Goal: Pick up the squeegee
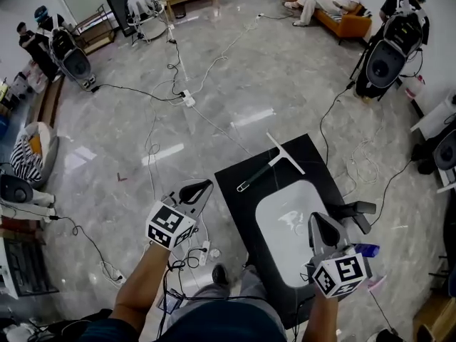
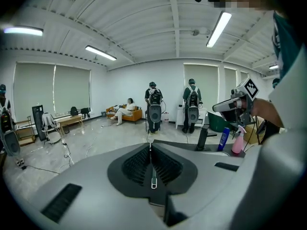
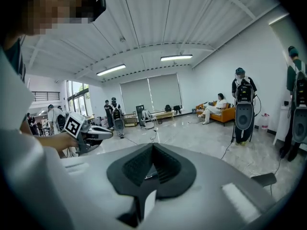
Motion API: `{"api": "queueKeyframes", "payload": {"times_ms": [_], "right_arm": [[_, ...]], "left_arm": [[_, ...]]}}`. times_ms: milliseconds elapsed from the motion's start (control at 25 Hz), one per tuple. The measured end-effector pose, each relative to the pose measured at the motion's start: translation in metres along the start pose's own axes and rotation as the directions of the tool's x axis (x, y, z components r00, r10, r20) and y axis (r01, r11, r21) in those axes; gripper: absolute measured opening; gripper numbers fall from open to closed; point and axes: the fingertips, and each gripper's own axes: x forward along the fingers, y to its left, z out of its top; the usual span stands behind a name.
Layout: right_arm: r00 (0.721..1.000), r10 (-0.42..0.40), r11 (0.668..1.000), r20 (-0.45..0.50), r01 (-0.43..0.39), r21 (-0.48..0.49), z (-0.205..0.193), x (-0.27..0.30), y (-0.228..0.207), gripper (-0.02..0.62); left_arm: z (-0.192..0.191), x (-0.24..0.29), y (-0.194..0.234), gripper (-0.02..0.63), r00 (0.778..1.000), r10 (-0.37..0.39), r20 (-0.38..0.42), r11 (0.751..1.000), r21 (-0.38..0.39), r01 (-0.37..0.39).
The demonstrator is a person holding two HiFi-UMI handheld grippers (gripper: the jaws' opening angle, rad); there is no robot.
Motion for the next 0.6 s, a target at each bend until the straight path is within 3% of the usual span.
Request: {"api": "queueKeyframes", "payload": {"times_ms": [600], "right_arm": [[0.998,-0.025,0.997,-0.058,0.029,0.065,-0.049,0.026,-0.05,0.011]], "left_arm": [[-0.057,0.128,0.005,0.017,0.989,-0.063,-0.132,0.998,-0.03,0.059]]}}
